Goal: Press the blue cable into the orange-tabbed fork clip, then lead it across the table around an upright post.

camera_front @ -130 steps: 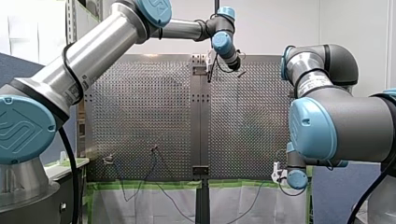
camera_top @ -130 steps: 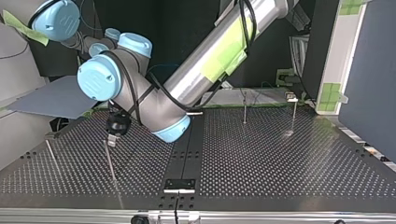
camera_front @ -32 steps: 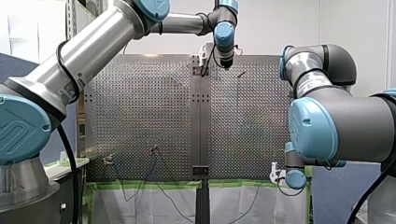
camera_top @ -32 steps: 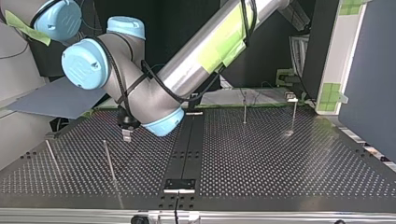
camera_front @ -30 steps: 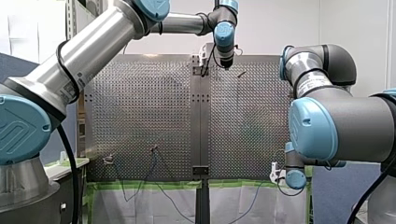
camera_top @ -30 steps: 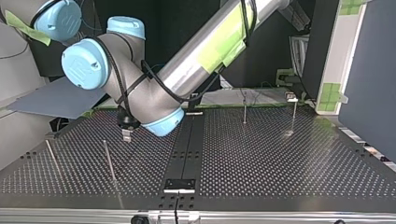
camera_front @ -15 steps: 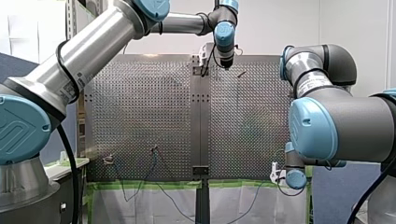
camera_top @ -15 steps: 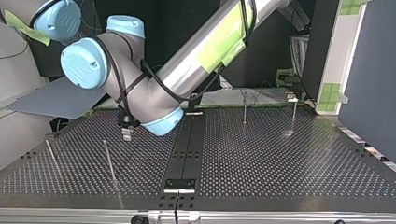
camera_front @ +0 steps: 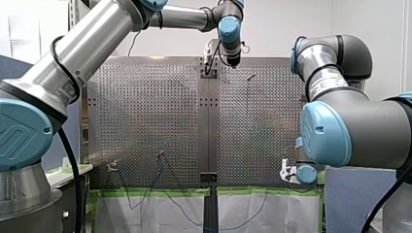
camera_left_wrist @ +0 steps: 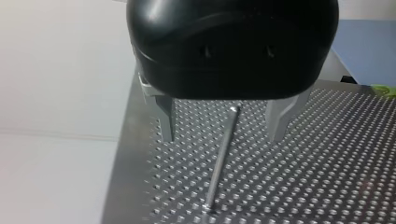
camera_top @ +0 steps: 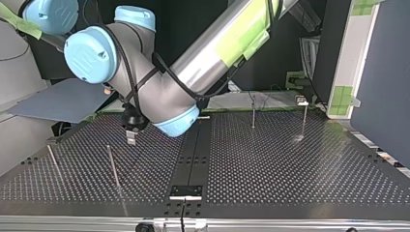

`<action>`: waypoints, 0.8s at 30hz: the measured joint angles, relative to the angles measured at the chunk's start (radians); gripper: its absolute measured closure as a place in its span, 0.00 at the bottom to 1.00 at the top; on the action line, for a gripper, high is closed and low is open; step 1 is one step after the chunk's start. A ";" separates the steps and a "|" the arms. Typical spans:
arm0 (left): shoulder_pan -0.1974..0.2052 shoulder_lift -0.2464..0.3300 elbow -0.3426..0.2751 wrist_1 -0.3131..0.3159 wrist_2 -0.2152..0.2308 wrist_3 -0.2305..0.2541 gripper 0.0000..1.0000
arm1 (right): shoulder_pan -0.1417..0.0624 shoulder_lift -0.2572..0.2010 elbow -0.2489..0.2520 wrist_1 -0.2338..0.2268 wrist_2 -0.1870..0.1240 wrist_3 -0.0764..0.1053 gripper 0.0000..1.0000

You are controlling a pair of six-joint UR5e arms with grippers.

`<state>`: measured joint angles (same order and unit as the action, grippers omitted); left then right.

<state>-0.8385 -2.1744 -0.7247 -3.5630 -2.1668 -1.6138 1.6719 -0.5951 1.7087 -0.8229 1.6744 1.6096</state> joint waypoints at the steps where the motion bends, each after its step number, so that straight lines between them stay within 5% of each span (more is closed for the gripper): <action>1: 0.000 0.011 -0.011 0.011 0.003 0.008 0.06 | 0.001 -0.009 -0.004 0.008 -0.001 0.002 1.00; 10: 0.002 0.077 -0.091 0.086 -0.006 0.020 0.06 | 0.021 -0.095 -0.054 0.094 -0.051 0.006 1.00; 20: 0.008 0.081 -0.179 0.081 -0.022 0.023 0.06 | 0.107 -0.197 -0.128 0.196 -0.074 -0.002 1.00; 24: 0.011 0.081 -0.219 0.079 -0.024 0.022 0.06 | 0.123 -0.239 -0.138 0.239 -0.073 0.000 1.00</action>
<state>-0.8277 -2.0934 -0.9441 -3.4835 -2.1905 -1.5917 1.7948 -0.8345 1.5708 -0.5837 1.6011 1.6097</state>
